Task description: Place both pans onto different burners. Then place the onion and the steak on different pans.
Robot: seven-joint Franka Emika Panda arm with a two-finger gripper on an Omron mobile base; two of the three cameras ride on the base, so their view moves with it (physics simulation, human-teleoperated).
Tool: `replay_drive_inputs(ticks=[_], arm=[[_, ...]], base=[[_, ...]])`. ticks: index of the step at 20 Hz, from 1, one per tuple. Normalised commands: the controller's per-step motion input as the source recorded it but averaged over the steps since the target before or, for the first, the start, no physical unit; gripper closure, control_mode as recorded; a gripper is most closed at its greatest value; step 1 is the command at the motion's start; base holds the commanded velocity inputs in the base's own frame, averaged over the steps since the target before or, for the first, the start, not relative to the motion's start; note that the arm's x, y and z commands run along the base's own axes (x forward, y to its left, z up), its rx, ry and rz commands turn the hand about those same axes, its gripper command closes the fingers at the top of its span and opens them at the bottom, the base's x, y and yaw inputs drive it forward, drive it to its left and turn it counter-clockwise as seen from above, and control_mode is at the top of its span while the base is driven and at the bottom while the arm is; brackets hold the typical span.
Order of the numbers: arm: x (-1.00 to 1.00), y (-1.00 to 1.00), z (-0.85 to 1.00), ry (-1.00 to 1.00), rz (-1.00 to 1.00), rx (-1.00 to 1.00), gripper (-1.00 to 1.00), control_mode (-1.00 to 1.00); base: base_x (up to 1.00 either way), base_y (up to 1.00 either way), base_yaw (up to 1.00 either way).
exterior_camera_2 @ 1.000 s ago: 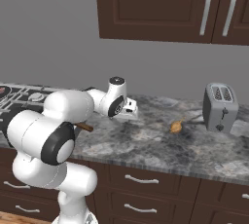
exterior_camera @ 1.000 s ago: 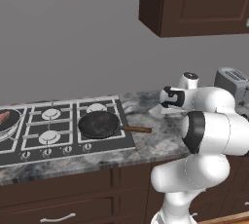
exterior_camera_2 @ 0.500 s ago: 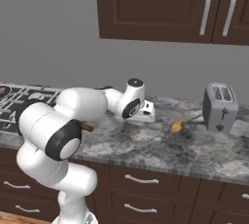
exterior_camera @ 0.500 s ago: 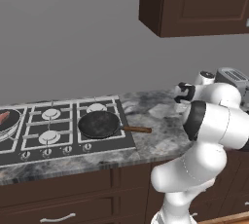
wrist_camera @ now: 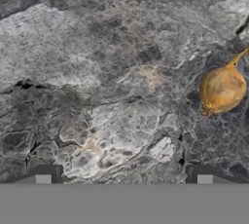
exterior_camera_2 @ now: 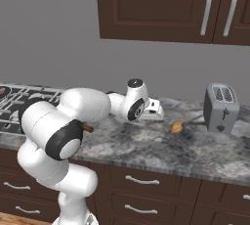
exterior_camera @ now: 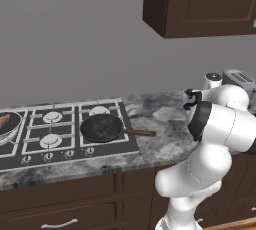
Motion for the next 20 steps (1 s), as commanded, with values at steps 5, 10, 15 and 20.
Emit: replay_drive_inputs(ticks=[5,10,15,20], arm=[[0.0,-0.32,0.0,-0.1,-0.09,-0.11,-1.0,-1.0],[0.01,-0.45,0.0,-0.03,-0.09,-0.01,-1.0,-1.0],[0.24,-0.56,0.0,0.0,-0.06,0.0,-1.0,-1.0],[0.32,-0.56,0.0,0.0,-0.04,0.0,-1.0,-1.0]], base=[[0.0,0.0,0.0],[0.0,0.0,0.0],[0.0,0.0,0.0],[0.0,0.0,0.0]])
